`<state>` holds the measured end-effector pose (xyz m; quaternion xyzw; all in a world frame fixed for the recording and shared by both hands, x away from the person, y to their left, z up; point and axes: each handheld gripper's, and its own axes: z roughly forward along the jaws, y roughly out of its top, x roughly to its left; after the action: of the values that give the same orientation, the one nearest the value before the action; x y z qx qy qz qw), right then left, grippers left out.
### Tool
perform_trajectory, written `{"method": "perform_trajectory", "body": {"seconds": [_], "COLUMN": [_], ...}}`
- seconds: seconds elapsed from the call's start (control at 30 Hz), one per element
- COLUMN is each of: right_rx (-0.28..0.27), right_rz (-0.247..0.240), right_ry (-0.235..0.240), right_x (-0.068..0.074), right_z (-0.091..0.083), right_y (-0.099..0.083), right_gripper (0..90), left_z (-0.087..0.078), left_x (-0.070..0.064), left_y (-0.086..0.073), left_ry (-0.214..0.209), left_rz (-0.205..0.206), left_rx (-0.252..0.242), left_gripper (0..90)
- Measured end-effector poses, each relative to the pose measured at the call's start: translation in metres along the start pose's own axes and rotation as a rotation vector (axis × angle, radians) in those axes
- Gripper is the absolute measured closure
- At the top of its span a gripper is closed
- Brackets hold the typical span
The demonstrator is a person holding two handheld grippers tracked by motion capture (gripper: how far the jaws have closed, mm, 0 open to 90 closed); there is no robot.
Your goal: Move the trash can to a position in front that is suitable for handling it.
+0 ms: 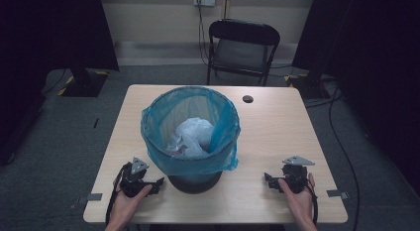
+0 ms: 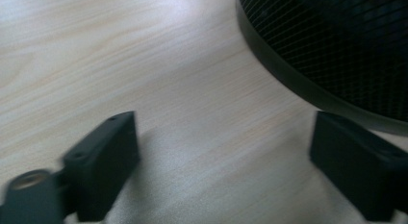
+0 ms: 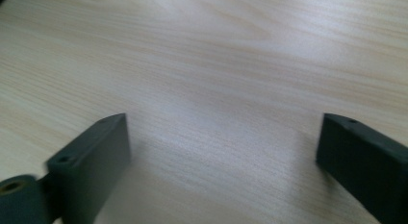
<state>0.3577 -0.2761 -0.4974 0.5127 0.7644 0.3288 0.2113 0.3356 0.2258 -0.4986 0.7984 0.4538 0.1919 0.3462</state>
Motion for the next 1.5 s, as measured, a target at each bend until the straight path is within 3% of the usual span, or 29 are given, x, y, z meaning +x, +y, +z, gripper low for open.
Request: {"method": "perform_trajectory", "body": {"seconds": [0.03, 0.1, 0.17, 0.2, 0.23, 0.33, 0.4, 0.5, 0.67, 0.83, 0.93, 1.03, 1.2, 1.3, 1.43, 1.47, 1.5], "right_rx": [-0.013, -0.017, -0.024, -0.046, -0.046, -0.103, -0.117, -0.172, -0.223, -0.279, -0.302, -0.346, -0.371, -0.368, -0.351, -0.311, -0.311], "right_rz": [0.01, 0.016, 0.018, 0.024, 0.024, 0.017, 0.006, -0.011, -0.069, -0.076, -0.082, -0.09, -0.102, -0.128, -0.12, -0.113, -0.113], "right_ry": [0.016, 0.047, 0.06, 0.09, 0.09, 0.155, 0.166, 0.212, 0.266, 0.306, 0.334, 0.363, 0.381, 0.373, 0.345, 0.295, 0.295], "right_x": [0.0, -0.001, 0.0, 0.002, 0.002, 0.011, 0.014, 0.024, 0.035, 0.041, 0.046, 0.053, 0.066, 0.077, 0.082, 0.082, 0.082], "right_z": [-0.002, -0.004, -0.008, -0.012, -0.012, -0.021, -0.024, -0.033, -0.043, -0.052, -0.057, -0.062, -0.057, -0.051, -0.04, -0.029, -0.029], "right_y": [0.001, 0.002, 0.004, 0.006, 0.006, 0.012, 0.014, 0.022, 0.036, 0.05, 0.064, 0.082, 0.099, 0.109, 0.117, 0.122, 0.122], "right_gripper": [21.1, 14.5, 18.4, 17.7, 17.7, 19.6, 20.6, 22.7, 30.4, 38.1, 39.9, 44.1, 47.1, 51.2, 56.2, 57.2, 57.2], "left_z": [0.0, -0.002, -0.004, -0.006, -0.008, -0.018, -0.025, -0.035, -0.05, -0.061, -0.068, -0.067, -0.058, -0.054, -0.043, -0.037, -0.037], "left_x": [-0.001, -0.003, -0.008, -0.009, -0.01, -0.01, -0.008, -0.007, 0.002, 0.007, 0.013, 0.021, 0.036, 0.036, 0.04, 0.039, 0.039], "left_y": [0.0, 0.0, 0.001, 0.003, 0.003, 0.007, 0.009, 0.012, 0.02, 0.03, 0.039, 0.046, 0.052, 0.055, 0.063, 0.068, 0.068], "left_ry": [-0.005, -0.034, -0.053, -0.046, -0.037, -0.05, -0.061, -0.06, -0.061, -0.04, -0.027, -0.03, -0.052, -0.052, -0.026, 0.034, 0.034], "left_rz": [0.001, -0.01, 0.005, 0.02, 0.027, -0.008, 0.001, -0.006, -0.031, -0.029, -0.059, -0.073, -0.134, -0.123, -0.134, -0.101, -0.101], "left_rx": [0.004, 0.008, 0.002, 0.004, -0.007, -0.03, -0.043, -0.072, -0.115, -0.163, -0.197, -0.199, -0.222, -0.221, -0.209, -0.199, -0.199], "left_gripper": [17.2, 15.8, 17.4, 19.0, 19.0, 21.7, 26.9, 26.6, 27.1, 31.2, 31.2, 31.3, 37.1, 38.7, 38.7, 37.7, 35.9]}}
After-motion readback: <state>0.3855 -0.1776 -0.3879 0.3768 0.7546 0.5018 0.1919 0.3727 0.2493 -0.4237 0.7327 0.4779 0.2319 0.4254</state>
